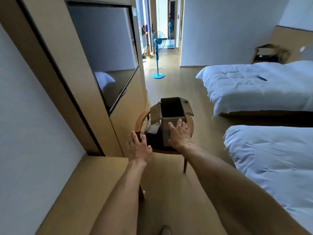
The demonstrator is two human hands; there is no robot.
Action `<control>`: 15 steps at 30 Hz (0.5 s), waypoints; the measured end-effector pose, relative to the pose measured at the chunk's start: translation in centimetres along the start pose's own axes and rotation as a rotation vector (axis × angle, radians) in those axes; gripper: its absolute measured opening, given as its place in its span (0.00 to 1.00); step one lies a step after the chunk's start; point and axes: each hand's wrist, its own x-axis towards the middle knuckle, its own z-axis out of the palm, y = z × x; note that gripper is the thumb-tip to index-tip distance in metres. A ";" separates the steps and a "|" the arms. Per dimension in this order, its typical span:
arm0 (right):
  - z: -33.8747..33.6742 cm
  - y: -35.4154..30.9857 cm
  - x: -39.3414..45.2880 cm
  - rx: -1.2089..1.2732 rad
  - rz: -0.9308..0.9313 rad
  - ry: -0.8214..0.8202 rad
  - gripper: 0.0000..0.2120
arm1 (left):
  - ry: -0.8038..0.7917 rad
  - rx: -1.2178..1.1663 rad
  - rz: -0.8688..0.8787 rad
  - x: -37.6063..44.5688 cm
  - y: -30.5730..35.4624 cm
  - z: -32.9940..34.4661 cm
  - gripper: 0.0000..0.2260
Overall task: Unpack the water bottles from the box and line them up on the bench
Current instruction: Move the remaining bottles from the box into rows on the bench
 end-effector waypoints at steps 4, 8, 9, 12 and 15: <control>0.5 3.3 8.0 0.012 0.104 -0.008 0.34 | -0.058 0.008 0.082 8.7 2.8 2.8 0.27; 1.5 4.9 15.3 0.023 0.195 -0.063 0.31 | -0.159 -0.009 0.091 17.0 4.1 5.5 0.28; 1.7 5.2 16.9 0.032 0.213 -0.068 0.31 | -0.171 -0.003 0.101 18.9 4.5 6.1 0.29; 2.7 6.0 21.3 0.040 0.226 -0.097 0.30 | -0.202 0.012 0.122 23.7 5.8 7.7 0.28; 3.4 7.0 25.2 0.055 0.226 -0.144 0.28 | -0.217 0.015 0.162 27.1 7.5 8.8 0.27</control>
